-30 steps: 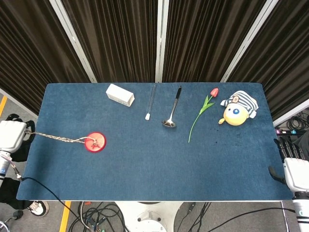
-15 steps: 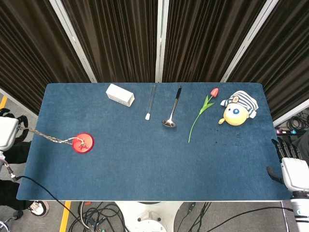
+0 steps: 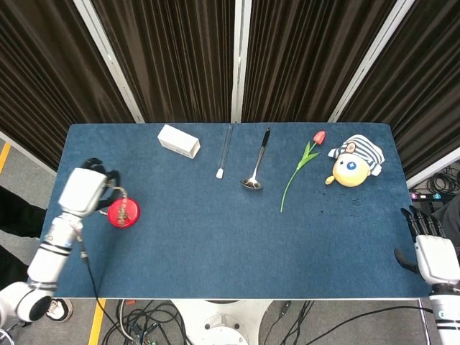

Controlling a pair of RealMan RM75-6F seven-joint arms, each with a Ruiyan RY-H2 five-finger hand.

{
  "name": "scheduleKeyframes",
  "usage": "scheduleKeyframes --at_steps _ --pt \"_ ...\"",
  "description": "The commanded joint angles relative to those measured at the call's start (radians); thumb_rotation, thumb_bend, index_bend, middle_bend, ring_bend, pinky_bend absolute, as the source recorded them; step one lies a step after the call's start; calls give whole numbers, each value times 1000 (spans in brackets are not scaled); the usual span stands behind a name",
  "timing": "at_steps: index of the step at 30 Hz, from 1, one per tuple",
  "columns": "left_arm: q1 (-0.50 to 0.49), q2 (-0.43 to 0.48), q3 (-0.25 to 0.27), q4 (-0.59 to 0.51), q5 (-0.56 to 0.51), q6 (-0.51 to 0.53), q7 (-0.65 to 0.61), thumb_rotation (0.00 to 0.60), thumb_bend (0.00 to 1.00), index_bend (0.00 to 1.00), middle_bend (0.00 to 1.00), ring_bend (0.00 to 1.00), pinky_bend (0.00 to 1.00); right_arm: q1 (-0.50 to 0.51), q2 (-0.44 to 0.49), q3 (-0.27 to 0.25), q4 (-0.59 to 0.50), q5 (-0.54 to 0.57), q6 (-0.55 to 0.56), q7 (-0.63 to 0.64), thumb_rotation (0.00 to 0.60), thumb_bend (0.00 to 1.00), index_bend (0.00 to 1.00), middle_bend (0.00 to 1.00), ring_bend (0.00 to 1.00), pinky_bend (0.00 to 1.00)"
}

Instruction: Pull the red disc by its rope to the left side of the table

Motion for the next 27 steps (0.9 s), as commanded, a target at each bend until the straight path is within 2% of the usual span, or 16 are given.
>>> scheduleKeyframes --at_steps 1,2,4,8,14,17,20,25,27 --pt "-110 65 26 -74 -165 -327 134 600 139 155 240 102 130 -3 2 0 7 4 2 7 600 237 0 0 0 0" --pt "-123 85 27 -95 -207 -364 156 600 85 73 128 41 97 -4 3 1 10 6 2 11 600 237 0 0 0 0" --pt "-129 106 25 -124 -267 -377 184 600 14 24 11 0 69 -7 3 2 19 11 3 22 600 238 0 0 0 0" --pt "-100 129 19 -137 -302 -304 195 600 0 4 0 0 65 -6 1 3 31 15 -4 32 600 237 0 0 0 0" --pt "-28 240 35 -194 -308 -218 171 600 0 6 0 0 60 -5 -4 1 33 4 0 38 600 238 0 0 0 0" --pt "46 278 56 -221 -250 -123 117 600 0 13 0 0 59 -6 -2 0 33 2 3 39 600 238 0 0 0 0" --pt "140 278 101 -223 -144 10 71 600 0 30 0 0 60 -9 0 -1 28 -3 9 41 600 238 0 0 0 0" --pt "310 172 210 -124 71 260 63 600 0 54 20 0 63 -18 -10 -6 35 -19 32 48 600 237 0 0 0 0" --pt "354 119 245 -64 124 308 66 600 0 54 24 0 65 -20 -17 -9 41 -27 38 50 600 237 0 0 0 0"
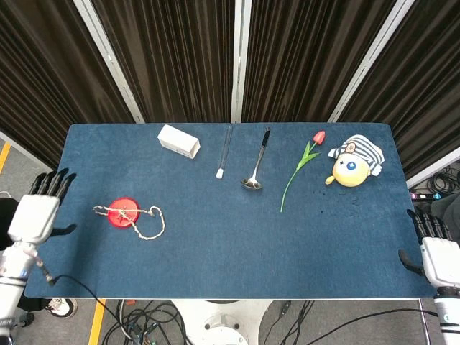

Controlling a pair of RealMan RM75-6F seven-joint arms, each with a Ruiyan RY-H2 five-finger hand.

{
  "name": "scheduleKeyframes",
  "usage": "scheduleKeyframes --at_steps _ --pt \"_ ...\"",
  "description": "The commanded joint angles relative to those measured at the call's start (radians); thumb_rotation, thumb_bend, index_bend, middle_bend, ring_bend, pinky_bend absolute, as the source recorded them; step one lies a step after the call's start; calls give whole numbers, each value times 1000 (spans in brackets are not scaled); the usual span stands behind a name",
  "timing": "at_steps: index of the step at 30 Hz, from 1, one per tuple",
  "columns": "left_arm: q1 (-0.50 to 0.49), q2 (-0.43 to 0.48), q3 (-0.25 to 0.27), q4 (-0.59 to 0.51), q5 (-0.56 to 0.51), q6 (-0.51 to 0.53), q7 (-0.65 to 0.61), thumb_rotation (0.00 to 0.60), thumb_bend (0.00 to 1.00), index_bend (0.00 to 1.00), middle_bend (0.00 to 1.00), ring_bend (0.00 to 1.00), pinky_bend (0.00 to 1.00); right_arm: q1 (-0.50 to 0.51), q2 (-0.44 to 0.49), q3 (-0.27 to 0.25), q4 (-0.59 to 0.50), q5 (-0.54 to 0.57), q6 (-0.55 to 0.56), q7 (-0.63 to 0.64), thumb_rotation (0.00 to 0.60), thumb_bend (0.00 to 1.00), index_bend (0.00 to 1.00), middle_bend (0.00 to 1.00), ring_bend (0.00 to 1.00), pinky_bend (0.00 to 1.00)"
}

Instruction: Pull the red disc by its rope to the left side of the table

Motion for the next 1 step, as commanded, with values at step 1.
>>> scheduleKeyframes --at_steps 1 --pt "154 -127 114 139 175 171 -14 600 0 54 24 0 65 -4 -11 -5 10 -11 9 2 600 237 0 0 0 0"
